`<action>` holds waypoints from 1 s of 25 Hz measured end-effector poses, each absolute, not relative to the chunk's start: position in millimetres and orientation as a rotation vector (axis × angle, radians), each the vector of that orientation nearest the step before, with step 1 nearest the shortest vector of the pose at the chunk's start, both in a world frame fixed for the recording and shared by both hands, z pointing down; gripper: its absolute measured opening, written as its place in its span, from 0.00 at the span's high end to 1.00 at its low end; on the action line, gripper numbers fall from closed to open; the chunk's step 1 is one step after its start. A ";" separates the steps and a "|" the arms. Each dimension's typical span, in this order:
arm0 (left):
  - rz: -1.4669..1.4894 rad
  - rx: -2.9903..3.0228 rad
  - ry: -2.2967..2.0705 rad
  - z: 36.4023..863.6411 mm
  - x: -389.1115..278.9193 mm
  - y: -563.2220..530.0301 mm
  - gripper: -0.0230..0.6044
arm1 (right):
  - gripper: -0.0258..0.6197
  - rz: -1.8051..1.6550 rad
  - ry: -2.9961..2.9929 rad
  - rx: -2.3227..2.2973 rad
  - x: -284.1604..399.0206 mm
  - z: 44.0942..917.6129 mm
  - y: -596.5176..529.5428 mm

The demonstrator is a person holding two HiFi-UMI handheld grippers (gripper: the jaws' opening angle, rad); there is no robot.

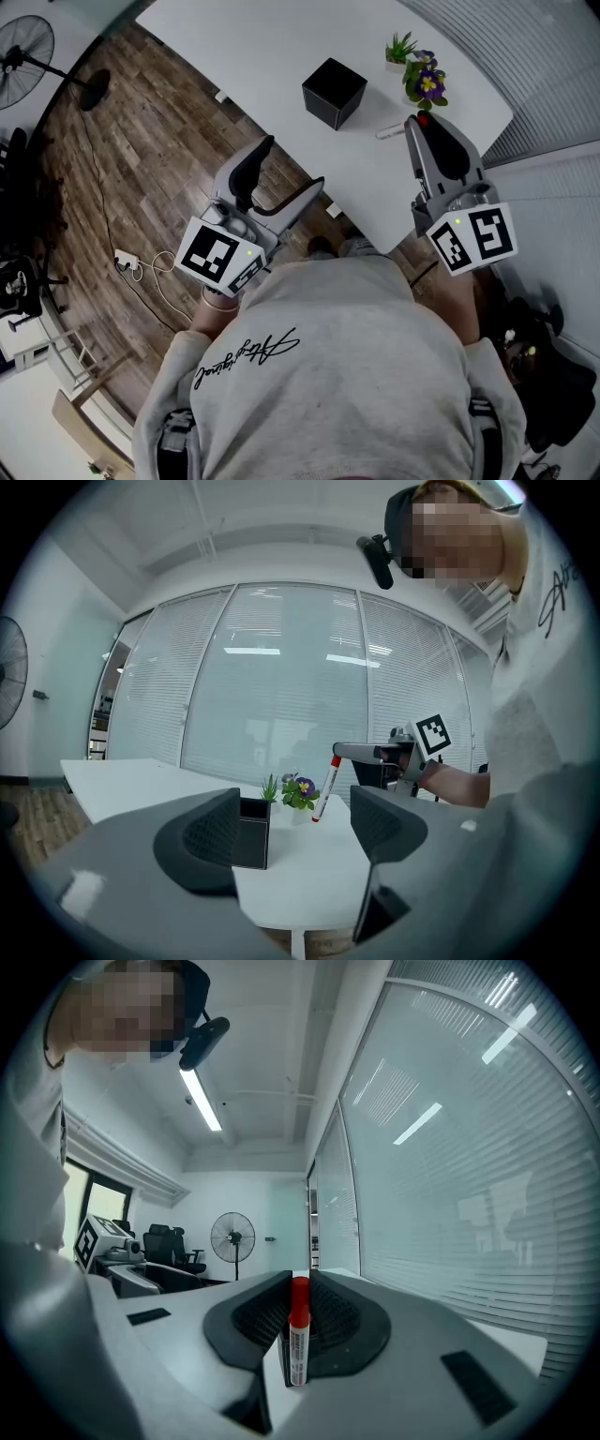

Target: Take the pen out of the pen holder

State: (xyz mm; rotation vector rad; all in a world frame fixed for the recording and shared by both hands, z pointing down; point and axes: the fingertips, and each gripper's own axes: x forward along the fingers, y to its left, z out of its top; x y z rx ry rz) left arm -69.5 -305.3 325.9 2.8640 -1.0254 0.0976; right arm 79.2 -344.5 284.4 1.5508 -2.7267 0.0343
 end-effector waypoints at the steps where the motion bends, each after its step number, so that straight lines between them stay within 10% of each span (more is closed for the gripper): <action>1: 0.098 2.865 -1.024 325.7 -69.5 -305.3 0.40 | 0.87 0.035 -2.728 1.549 78.9 284.2 -344.6; 25: 0.111 2.854 -1.077 326.2 -74.7 -305.2 0.81 | 0.87 0.031 -2.748 1.544 75.5 281.0 -340.5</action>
